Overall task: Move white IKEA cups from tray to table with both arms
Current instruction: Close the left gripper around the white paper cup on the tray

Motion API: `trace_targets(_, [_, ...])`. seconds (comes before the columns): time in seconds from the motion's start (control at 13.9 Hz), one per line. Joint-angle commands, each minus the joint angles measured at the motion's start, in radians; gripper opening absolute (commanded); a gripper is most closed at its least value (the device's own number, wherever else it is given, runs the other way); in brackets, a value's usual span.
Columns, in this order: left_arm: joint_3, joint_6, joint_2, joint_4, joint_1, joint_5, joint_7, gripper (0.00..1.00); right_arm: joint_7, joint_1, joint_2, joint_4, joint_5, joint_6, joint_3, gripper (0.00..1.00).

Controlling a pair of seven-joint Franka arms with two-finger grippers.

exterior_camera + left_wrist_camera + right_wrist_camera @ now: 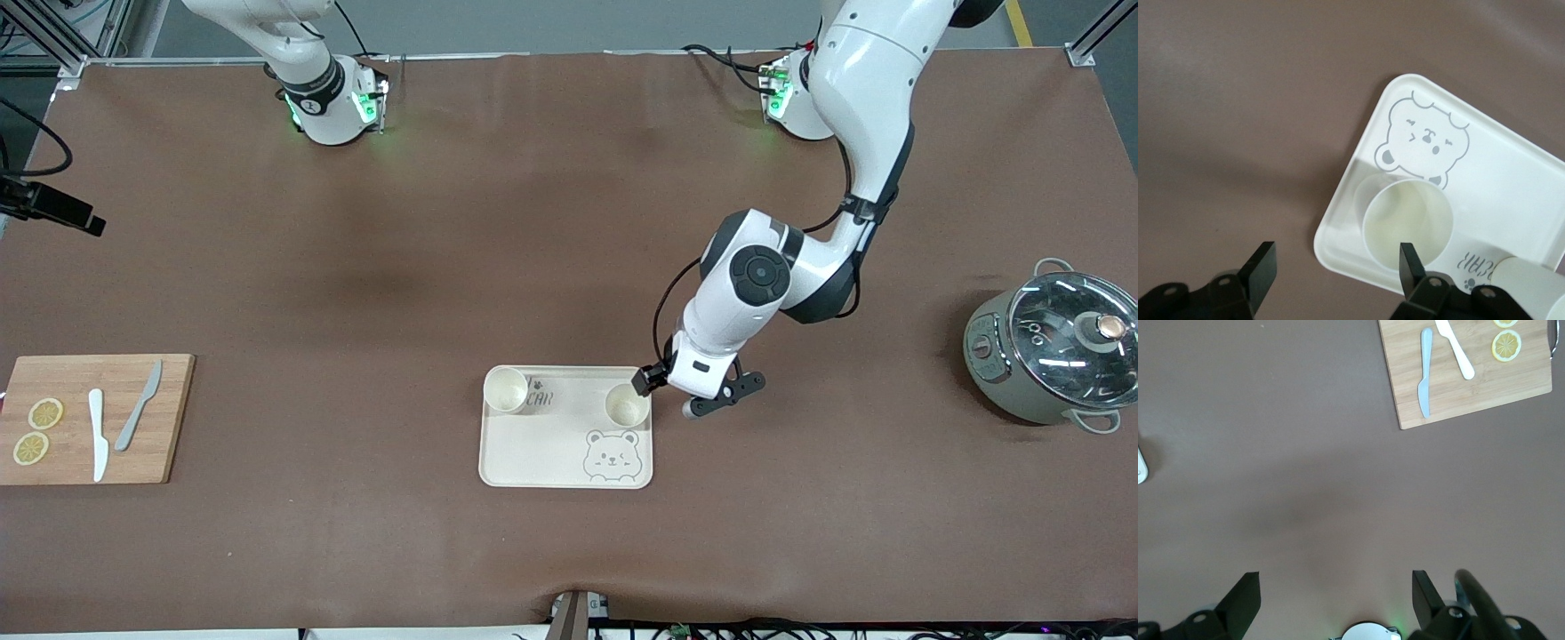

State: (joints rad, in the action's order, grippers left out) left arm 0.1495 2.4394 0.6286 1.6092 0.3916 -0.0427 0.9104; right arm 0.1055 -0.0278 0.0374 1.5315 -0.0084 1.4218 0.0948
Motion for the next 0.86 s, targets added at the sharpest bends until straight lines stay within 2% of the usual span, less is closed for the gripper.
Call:
trace_targets(0.0, [-0.011,0.038,0.059,-0.055,0.020,0.026,0.033,0.81,-0.003,0.008,0.088,-0.020,-0.038,0.015,-0.009,1.00])
trace_targets(0.22, [-0.011,0.072,0.083,-0.054,0.021,0.044,0.031,0.75,-0.004,0.009,0.111,-0.030,-0.093,0.022,-0.009,1.00])
trace_targets(0.36, [-0.011,0.073,0.091,-0.052,0.024,0.063,0.031,0.66,-0.004,0.008,0.153,-0.030,-0.094,0.022,-0.009,1.00])
trace_targets(0.5, [-0.010,0.073,0.100,-0.054,0.026,0.064,0.031,0.52,-0.003,-0.001,0.164,-0.030,-0.087,0.057,-0.009,1.00])
trace_targets(0.65, [-0.010,0.075,0.112,-0.054,0.035,0.063,0.036,0.45,-0.001,-0.003,0.196,-0.019,-0.078,0.088,-0.009,1.00])
trace_targets(0.79, [-0.010,0.075,0.114,-0.054,0.036,0.064,0.036,0.27,0.000,-0.001,0.225,-0.019,-0.058,0.115,-0.009,1.00])
